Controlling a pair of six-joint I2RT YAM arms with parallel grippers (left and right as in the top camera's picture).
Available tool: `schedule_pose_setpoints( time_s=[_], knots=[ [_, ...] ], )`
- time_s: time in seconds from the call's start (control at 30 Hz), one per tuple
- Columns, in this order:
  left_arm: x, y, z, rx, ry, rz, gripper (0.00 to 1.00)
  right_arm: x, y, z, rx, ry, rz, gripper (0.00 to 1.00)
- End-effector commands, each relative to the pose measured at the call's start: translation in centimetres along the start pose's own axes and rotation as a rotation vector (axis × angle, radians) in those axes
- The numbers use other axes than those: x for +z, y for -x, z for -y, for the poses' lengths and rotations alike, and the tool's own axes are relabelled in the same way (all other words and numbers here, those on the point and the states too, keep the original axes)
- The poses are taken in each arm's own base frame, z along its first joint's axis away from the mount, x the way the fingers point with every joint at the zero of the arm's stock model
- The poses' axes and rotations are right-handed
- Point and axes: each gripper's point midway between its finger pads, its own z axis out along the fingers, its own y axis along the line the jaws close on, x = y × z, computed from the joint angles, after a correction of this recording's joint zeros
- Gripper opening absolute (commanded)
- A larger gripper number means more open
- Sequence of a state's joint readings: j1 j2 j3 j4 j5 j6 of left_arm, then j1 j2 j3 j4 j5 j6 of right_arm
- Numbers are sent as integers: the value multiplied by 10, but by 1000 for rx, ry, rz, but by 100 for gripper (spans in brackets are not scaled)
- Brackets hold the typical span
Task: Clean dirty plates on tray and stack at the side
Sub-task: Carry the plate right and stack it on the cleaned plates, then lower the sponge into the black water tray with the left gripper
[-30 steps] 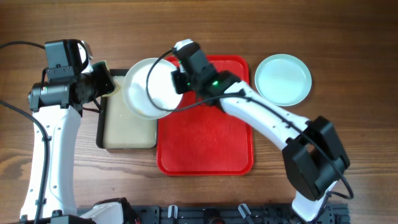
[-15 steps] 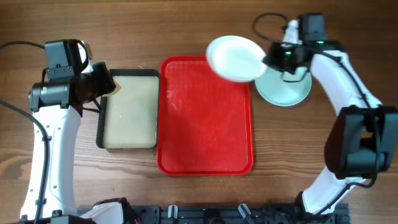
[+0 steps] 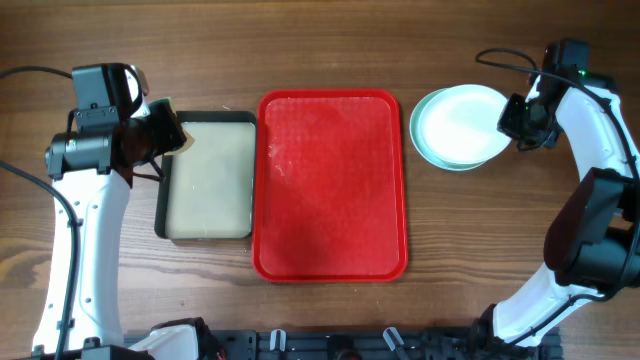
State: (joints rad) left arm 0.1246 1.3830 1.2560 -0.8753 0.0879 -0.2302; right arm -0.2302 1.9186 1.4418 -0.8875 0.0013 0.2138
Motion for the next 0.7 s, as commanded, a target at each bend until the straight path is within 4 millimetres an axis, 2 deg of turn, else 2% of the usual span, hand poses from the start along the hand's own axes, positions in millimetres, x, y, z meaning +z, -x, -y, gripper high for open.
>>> schedule_pose_setpoints(
  time_s=[0.0, 0.07, 0.1, 0.2, 0.27, 0.37, 0.43, 0.5, 0.57, 0.6, 0.63, 0.67],
  knots=[
    [2, 1, 2, 19, -3, -1, 4, 6, -7, -9, -12, 53, -33, 6],
    [2, 1, 1, 19, -3, -2, 4, 10, -16, -20, -16, 122, -61, 19],
    [2, 1, 1, 19, -3, -4, 4, 12, -20, -20, -16, 122, -71, 21],
    [7, -1, 2, 17, -6, -20, 4, 14, -21, -20, -30, 123, -71, 45],
    [10, -3, 5, 17, -23, -34, 4, 13, -20, -26, -30, 155, -67, 51],
    [20, -12, 20, 92, -101, -88, 4, 2, -25, -67, -63, 394, -94, 62],
    [30, -24, 45, 202, -203, -140, 4, -8, -30, -97, -142, 525, -96, 71],
    [41, -32, 53, 229, -208, -173, 4, -9, -36, -112, -182, 533, -96, 76],
    [58, -39, 48, 244, -149, -209, 4, -8, -41, -128, -236, 523, -86, 82],
    [65, -42, 45, 245, -129, -227, 4, -7, -41, -132, -255, 503, -78, 88],
    [70, -45, 43, 244, -125, -242, 4, -5, -42, -135, -270, 489, -70, 99],
    [75, -47, 42, 242, -121, -258, 4, -5, -41, -138, -284, 478, -59, 100]
  ],
)
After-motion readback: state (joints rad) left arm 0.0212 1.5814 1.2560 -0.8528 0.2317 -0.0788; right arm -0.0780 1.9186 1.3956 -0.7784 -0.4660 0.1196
